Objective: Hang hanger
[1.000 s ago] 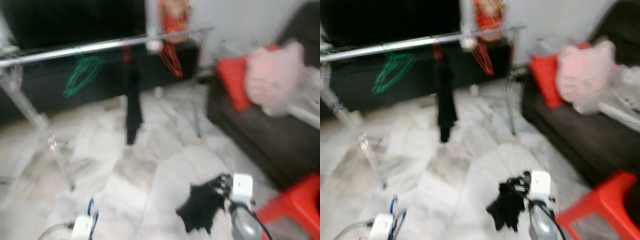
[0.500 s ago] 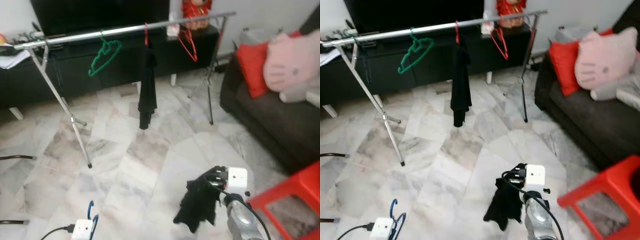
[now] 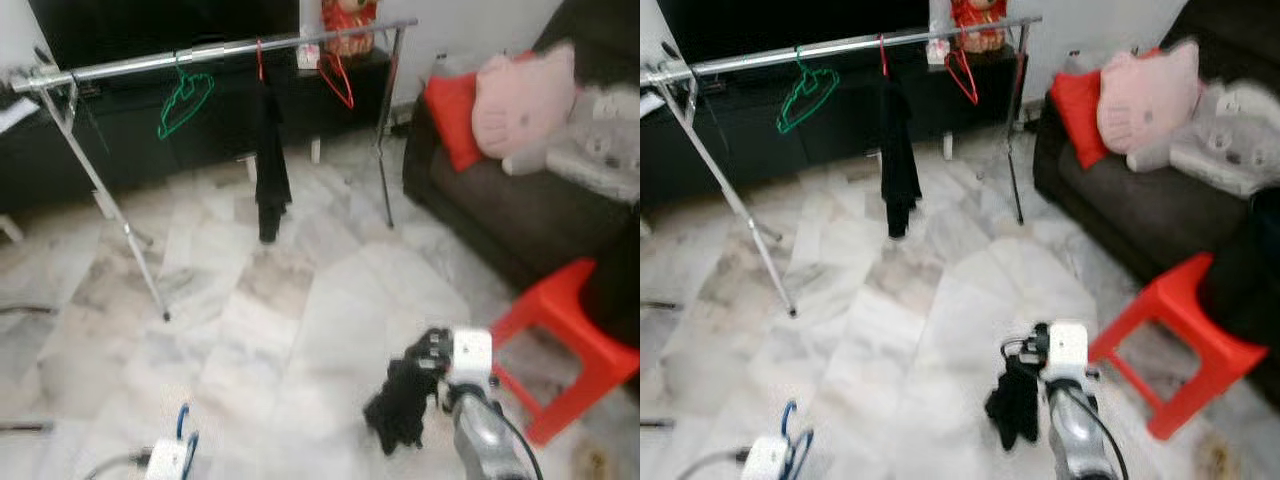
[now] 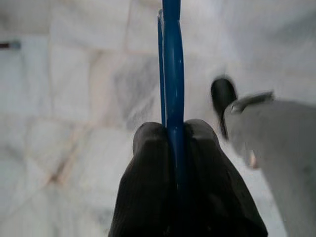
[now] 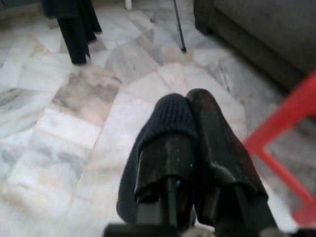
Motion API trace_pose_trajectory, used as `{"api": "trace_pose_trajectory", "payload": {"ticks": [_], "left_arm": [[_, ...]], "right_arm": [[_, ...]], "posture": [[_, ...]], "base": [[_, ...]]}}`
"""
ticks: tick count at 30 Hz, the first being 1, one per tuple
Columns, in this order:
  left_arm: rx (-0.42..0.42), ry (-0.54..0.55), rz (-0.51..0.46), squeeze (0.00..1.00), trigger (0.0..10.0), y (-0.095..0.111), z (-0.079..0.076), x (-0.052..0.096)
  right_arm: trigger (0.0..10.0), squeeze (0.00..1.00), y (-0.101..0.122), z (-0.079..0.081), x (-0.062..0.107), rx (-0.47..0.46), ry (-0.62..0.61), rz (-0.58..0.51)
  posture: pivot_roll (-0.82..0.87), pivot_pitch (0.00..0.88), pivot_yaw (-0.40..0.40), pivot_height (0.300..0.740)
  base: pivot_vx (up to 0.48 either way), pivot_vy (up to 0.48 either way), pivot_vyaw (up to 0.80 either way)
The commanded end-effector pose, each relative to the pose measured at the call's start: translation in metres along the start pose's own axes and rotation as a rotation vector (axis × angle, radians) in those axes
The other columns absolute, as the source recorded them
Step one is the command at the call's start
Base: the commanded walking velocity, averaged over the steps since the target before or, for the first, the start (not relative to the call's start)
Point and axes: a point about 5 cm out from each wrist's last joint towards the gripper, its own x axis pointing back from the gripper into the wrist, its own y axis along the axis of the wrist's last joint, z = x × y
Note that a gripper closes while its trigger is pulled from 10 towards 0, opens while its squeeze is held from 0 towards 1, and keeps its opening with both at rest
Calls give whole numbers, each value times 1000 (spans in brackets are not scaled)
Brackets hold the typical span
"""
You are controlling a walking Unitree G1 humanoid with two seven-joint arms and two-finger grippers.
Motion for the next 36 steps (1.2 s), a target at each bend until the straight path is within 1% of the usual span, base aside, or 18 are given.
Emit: {"api": "trace_pose_trajectory", "payload": {"ticks": [1, 26, 27, 28, 29, 30, 31, 36], "left_arm": [[-2, 2, 12, 0, 10000, -3, 2, 1], [-2, 2, 12, 0, 10000, -3, 2, 1], [-9, -27, -80, 0, 10000, 22, -2, -3], [-9, -27, -80, 0, 10000, 22, -2, -3], [-4, -54, -150, 0, 10000, 41, -6, -5], [-1, -72, -196, 0, 10000, 52, -9, -5], [-3, -83, -207, 0, 10000, 56, -11, -5], [-14, -93, -176, 0, 10000, 46, -13, -4]], "right_arm": [[10000, 0, 7, -1, -3, 1, -4, -27], [10000, 0, 7, -1, -3, 1, -4, -27], [10000, 0, 23, -2, -13, 33, 7, -50], [10000, 0, 23, -2, -13, 33, 7, -50], [10000, 0, 34, -1, -20, 56, 14, -66], [10000, 0, 41, -2, -24, 71, 18, -76], [10000, 0, 43, -2, -25, 78, 20, -79], [10000, 0, 40, -3, -23, 80, 21, -72]], "posture": [[-75, 0, -10, 740], [-75, 0, -10, 740], [-74, 0, -18, 740], [-74, 0, -18, 740], [-74, 0, -18, 740], [-73, 0, -18, 740], [-73, 0, -18, 740], [-73, 0, -18, 740]], "base": [[-330, 0, 0], [-330, 0, 0], [0, 0, 0], [0, 0, 0], [0, 0, 0], [0, 0, 0], [0, 0, 0], [102, 0, 0]]}}
